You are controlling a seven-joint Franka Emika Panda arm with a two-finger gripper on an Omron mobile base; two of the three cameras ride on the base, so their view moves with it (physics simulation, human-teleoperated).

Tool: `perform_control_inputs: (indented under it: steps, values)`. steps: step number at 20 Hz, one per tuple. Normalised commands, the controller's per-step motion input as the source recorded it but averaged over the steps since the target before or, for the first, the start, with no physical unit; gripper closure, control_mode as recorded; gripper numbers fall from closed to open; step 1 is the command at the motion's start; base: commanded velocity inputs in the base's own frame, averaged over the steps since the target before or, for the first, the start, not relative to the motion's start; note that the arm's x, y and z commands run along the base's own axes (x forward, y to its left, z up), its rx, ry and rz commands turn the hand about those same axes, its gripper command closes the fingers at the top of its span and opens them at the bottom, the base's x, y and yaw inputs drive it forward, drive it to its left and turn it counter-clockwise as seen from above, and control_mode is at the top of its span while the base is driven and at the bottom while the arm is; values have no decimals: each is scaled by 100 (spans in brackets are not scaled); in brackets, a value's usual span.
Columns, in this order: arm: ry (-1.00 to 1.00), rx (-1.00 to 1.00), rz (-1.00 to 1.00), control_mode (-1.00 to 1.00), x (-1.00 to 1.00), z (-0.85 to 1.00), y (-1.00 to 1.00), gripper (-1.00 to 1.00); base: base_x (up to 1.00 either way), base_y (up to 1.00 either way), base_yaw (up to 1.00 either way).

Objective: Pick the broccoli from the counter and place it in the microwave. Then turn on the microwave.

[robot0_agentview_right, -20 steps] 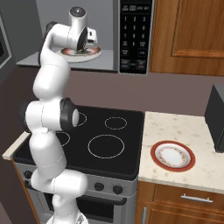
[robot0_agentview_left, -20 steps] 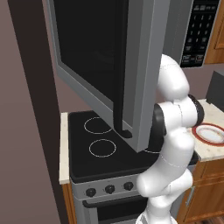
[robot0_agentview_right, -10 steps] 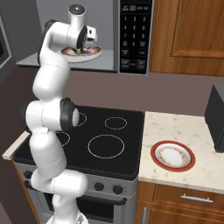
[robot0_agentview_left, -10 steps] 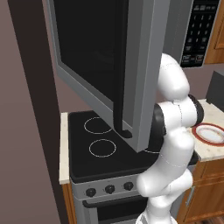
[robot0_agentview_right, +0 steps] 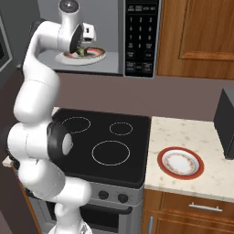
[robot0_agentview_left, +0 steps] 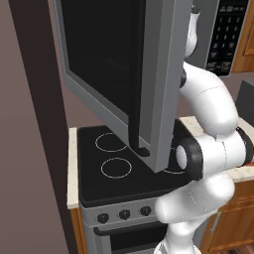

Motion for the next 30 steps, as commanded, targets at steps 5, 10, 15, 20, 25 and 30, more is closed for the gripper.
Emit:
perform_control_inputs:
  steps: [5, 10, 15, 20, 25, 30]
  values:
    - [-10, 0, -1, -100, -100, 0, -26, -100, 0, 0, 0]
    - [-3, 0, -2, -100, -100, 4, -12, 100, 0, 0, 0]
    - [0, 0, -4, -100, -100, 25, -20, 100, 0, 0, 0]
    - [0, 0, -7, -100, -100, 33, -11, 100, 0, 0, 0]
    - [0, 0, -9, -100, -100, -7, 1, 100, 0, 0, 0]
    - [-4, 0, -11, -100, -88, -31, 5, 100, 0, 0, 0]
